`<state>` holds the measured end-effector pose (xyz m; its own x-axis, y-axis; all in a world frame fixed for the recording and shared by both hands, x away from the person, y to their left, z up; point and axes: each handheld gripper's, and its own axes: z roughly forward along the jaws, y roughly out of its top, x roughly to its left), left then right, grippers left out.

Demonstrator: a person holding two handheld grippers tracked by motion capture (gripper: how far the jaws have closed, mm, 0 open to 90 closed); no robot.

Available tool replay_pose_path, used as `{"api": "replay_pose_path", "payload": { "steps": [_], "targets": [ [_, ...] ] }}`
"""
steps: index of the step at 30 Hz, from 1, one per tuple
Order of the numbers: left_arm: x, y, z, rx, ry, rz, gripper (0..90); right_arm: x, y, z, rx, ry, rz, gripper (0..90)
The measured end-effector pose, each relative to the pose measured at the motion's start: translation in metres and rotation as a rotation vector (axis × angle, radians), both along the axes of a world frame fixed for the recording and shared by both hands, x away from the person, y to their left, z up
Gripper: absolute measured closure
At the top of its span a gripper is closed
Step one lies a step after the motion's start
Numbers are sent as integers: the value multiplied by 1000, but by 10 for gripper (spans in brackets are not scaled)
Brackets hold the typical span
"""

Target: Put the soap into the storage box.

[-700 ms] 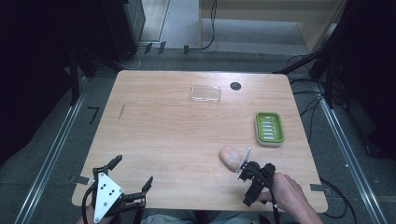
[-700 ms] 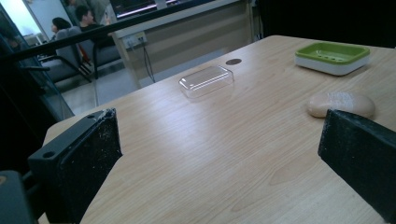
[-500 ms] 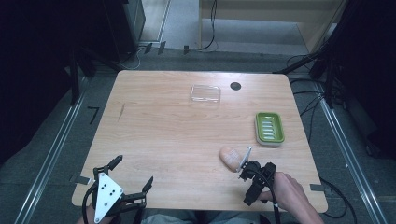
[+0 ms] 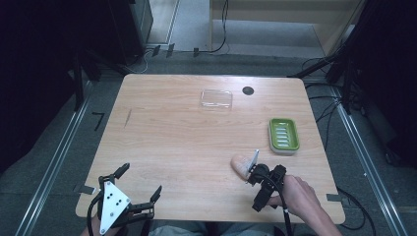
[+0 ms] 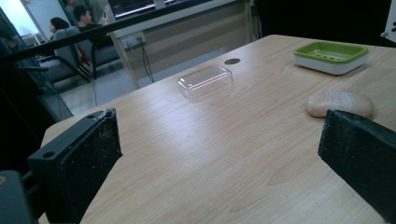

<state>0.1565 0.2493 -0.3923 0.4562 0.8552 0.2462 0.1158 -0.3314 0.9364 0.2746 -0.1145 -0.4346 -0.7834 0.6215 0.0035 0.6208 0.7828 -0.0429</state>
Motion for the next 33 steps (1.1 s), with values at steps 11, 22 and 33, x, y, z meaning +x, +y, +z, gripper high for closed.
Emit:
{"api": "replay_pose_path", "payload": {
  "steps": [11,22,33],
  "targets": [
    [0,0,0,1,0,-1,0,8,7,3,-14,12,12,0],
    [0,0,0,-3,1,1,0,23,13,7,-27,25,21,0],
    [0,1,0,-4,0,-1,0,38,26,13,-24,33,42,0]
  ]
}}
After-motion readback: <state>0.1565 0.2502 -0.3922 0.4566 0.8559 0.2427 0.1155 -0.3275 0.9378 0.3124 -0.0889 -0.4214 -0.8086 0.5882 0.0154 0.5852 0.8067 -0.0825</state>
